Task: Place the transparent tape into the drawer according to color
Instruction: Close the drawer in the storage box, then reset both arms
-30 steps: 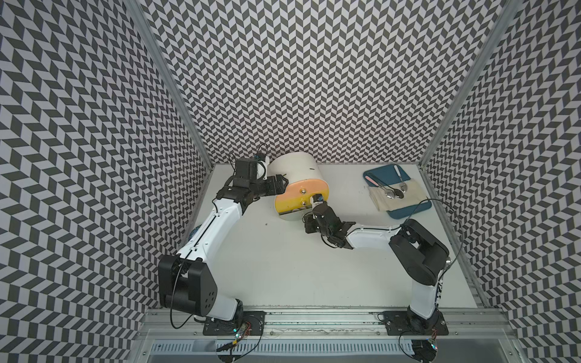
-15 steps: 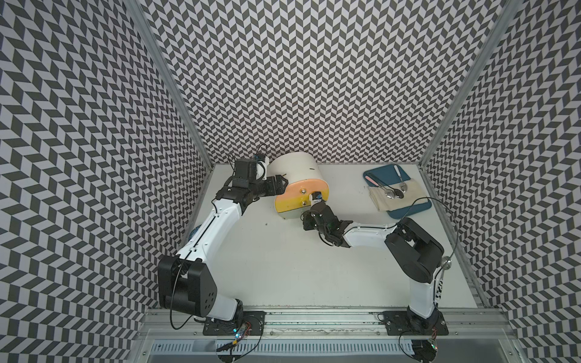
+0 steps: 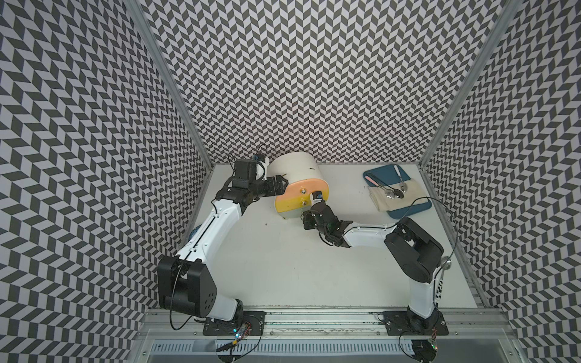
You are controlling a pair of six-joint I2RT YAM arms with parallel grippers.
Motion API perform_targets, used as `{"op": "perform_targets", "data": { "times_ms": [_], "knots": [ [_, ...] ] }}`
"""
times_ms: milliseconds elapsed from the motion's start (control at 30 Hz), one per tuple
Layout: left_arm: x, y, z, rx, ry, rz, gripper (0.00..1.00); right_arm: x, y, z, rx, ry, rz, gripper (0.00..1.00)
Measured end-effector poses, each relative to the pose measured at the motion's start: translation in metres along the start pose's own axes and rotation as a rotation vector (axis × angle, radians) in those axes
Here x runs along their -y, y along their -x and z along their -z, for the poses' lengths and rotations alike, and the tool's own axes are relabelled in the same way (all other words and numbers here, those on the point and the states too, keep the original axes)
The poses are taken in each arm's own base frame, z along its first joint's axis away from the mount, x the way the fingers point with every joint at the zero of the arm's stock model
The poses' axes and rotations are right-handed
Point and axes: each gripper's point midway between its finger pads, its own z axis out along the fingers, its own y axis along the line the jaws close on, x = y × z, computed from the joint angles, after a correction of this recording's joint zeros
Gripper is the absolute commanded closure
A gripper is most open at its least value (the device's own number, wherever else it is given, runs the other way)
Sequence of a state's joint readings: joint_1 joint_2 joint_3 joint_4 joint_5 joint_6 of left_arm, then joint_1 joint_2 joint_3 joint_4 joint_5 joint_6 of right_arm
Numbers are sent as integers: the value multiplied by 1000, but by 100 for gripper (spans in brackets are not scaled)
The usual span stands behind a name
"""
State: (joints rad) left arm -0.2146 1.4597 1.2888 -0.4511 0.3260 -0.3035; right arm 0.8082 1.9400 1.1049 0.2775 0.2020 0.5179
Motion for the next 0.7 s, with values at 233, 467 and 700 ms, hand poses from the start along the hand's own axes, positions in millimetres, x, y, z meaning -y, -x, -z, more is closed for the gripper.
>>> {"op": "perform_targets", "data": {
  "times_ms": [233,467,700],
  "knots": [
    [-5,8,21,61,44,-2,0,-1,1,56,-10,78,15,16],
    [-12,28,72,266,94,-12,0,-11,38,119,77,140,46,0],
    [-59,-12,87,405,219,-5,0,32,66,142,118,24,99,0]
  ]
}}
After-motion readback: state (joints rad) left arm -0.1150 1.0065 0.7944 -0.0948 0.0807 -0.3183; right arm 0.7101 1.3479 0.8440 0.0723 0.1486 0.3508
